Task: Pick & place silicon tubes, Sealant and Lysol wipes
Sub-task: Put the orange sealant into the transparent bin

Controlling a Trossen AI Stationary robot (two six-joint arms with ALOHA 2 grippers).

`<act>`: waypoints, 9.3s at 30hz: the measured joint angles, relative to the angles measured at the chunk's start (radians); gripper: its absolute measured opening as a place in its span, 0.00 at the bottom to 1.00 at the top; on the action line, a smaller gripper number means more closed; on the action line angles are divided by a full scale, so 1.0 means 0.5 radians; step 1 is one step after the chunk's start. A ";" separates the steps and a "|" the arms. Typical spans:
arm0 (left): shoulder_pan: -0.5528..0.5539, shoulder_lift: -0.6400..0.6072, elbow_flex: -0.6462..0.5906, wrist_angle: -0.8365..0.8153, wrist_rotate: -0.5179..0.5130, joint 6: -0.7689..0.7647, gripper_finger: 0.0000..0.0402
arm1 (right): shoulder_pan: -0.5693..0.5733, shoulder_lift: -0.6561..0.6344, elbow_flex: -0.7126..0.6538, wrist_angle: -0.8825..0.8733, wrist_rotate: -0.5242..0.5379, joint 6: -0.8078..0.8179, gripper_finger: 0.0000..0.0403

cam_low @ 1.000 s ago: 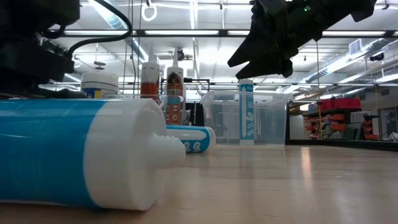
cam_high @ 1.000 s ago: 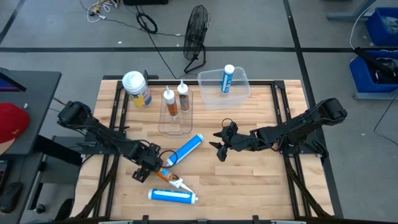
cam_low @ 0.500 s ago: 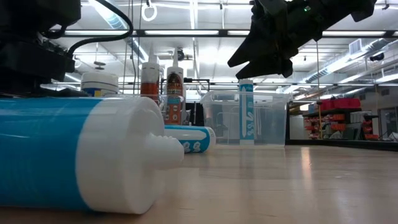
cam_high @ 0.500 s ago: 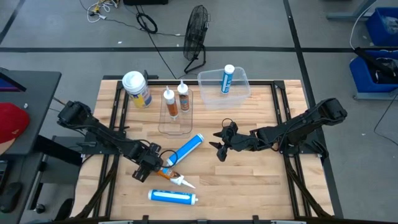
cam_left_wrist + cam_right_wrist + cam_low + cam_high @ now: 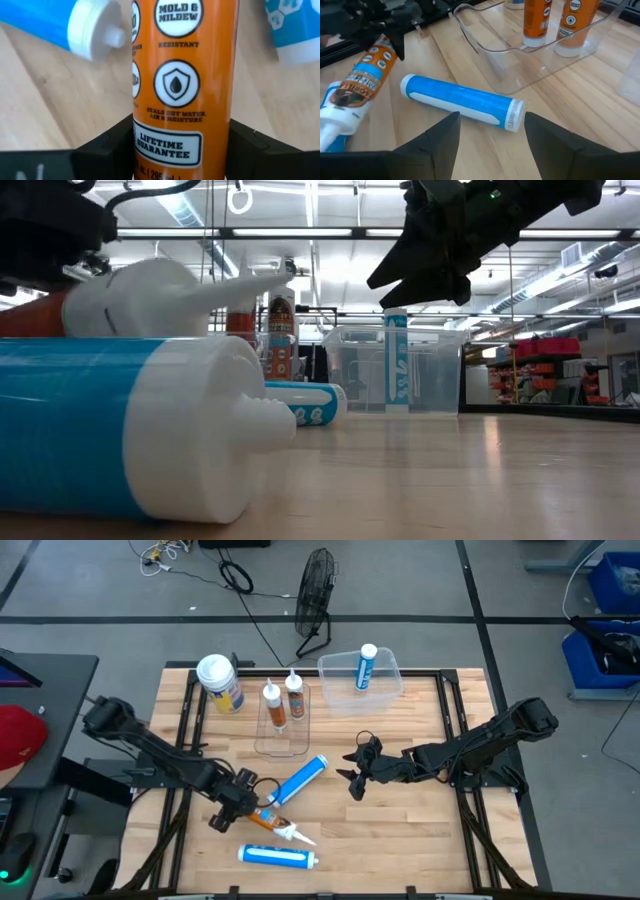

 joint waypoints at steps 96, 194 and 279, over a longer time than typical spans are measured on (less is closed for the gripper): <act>0.211 -0.227 0.255 1.363 -1.520 0.202 0.56 | -0.136 -0.033 0.004 1.845 -0.477 -1.144 0.95; 0.700 -0.009 0.363 1.890 -0.508 0.062 0.75 | -0.229 -0.030 0.266 1.219 -0.606 -1.077 0.53; 0.767 -0.349 -0.469 2.911 -1.142 0.215 0.54 | 0.010 -0.317 0.266 -0.168 0.288 -0.519 0.62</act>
